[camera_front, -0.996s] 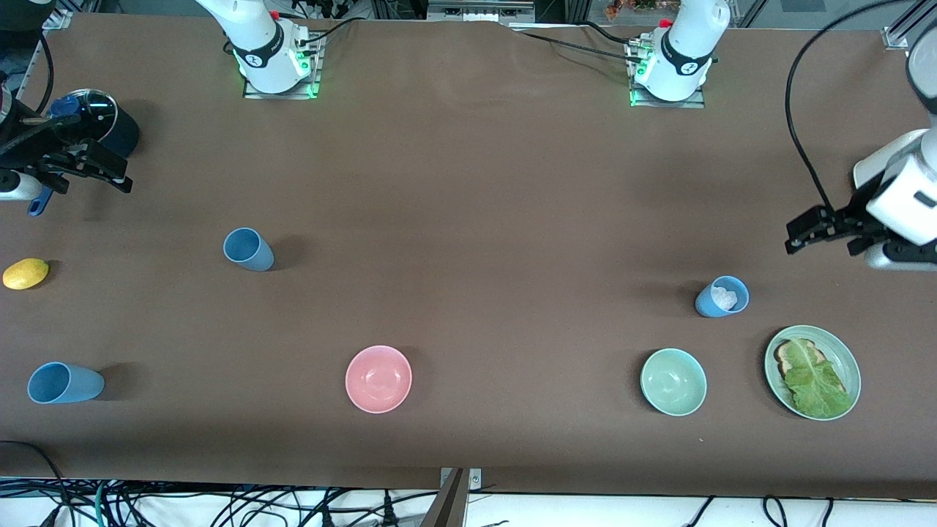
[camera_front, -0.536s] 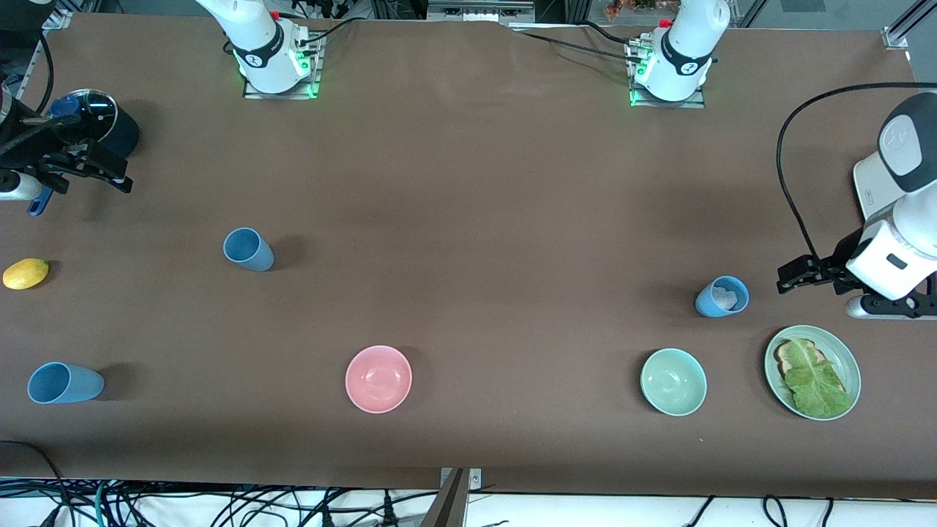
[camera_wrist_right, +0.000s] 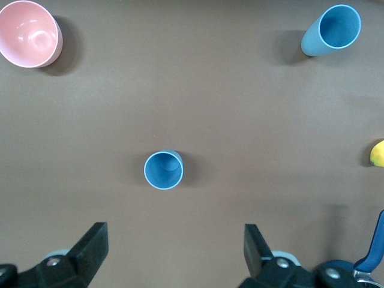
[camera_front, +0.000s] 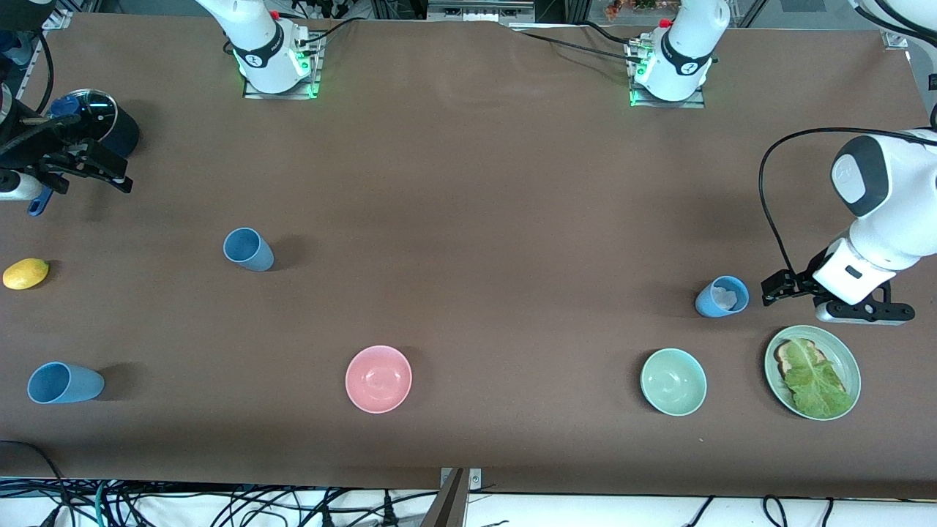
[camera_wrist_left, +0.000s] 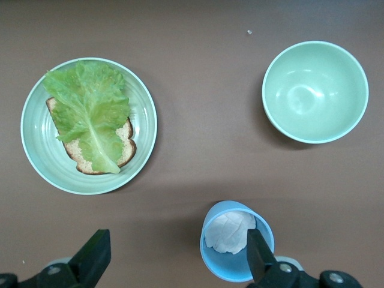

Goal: Stack blue cups with both arms
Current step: 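Reach the left gripper down to the small blue cup and grasp it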

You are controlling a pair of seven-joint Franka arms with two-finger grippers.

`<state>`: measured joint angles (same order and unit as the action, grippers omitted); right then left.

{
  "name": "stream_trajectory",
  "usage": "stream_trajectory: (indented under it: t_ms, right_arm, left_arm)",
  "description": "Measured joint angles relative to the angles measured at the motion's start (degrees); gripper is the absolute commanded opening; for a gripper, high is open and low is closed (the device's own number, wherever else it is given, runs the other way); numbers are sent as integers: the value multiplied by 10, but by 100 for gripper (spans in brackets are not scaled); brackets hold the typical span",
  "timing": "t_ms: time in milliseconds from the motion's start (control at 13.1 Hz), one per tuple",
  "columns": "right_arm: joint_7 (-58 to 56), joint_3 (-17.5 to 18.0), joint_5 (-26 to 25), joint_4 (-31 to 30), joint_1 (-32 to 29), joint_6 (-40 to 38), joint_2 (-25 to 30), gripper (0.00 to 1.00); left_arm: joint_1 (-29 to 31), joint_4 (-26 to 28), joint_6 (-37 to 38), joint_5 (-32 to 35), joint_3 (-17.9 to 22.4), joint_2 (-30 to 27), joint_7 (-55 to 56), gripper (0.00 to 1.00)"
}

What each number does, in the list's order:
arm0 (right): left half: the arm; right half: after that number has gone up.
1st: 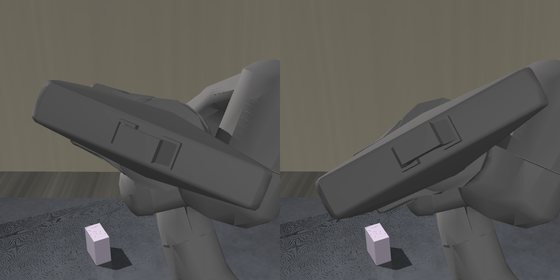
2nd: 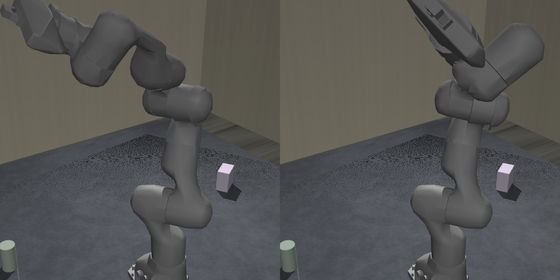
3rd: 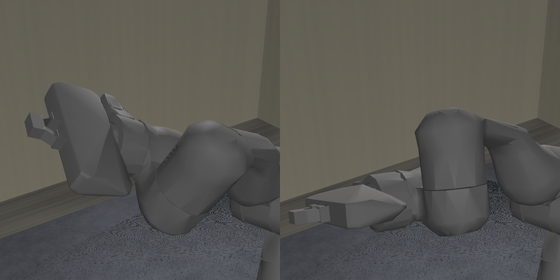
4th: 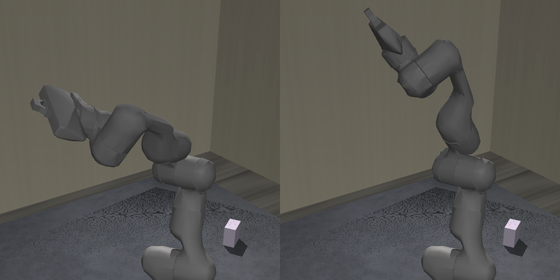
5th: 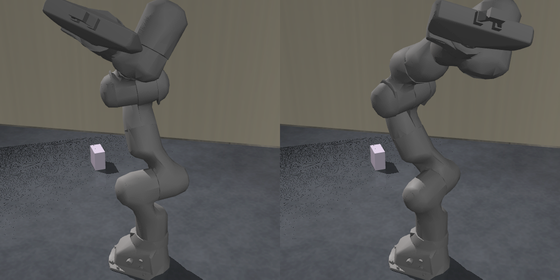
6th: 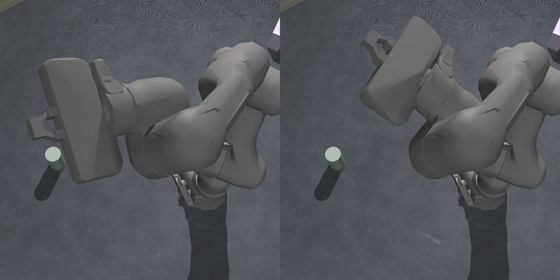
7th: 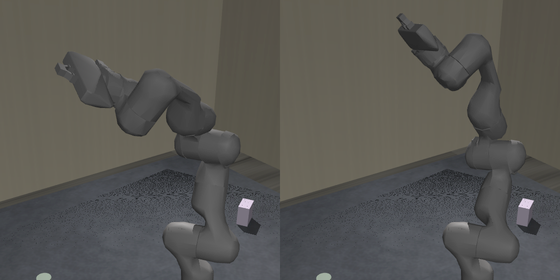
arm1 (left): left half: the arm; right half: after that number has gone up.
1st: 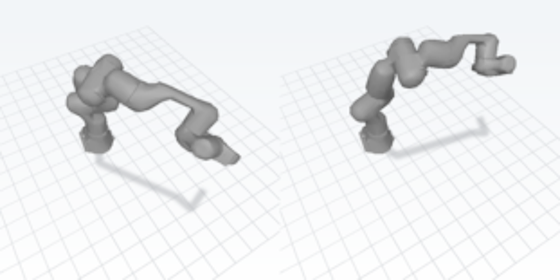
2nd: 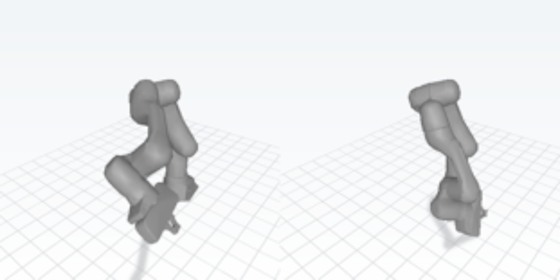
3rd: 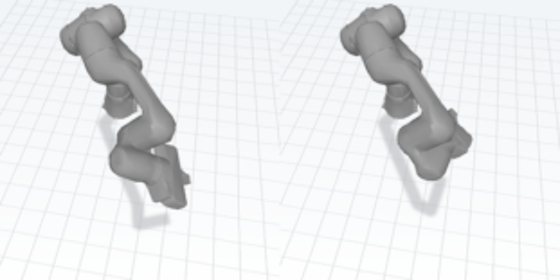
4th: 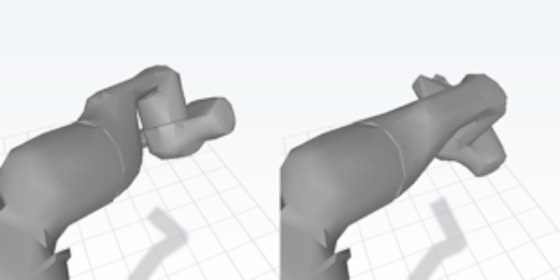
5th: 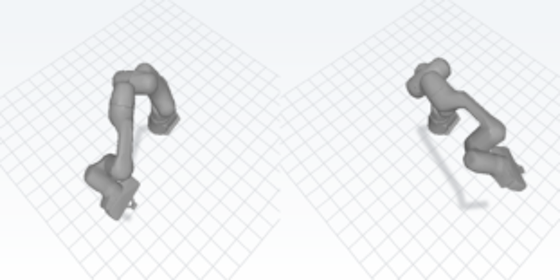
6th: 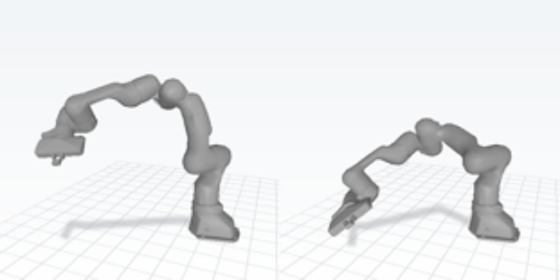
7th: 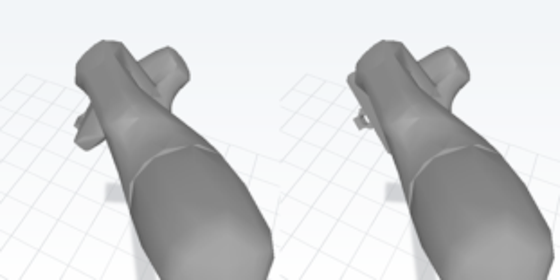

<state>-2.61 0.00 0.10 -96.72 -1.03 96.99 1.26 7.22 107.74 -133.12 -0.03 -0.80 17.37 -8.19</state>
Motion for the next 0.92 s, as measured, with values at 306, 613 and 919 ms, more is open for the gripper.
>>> stream_trajectory:
  t_ms: [306, 613, 919]
  right_arm:
    - [0, 0, 0, 0, 0, 0, 0, 100]
    - [0, 0, 0, 0, 0, 0, 0, 100]
    - [0, 0, 0, 0, 0, 0, 0, 100]
  left_arm:
    - [-1, 50, -57, 0, 4, 2, 0, 100]
    - [-1, 83, -69, 0, 7, 2, -1, 99]
    - [-3, 113, -91, 0, 7, 3, -1, 99]
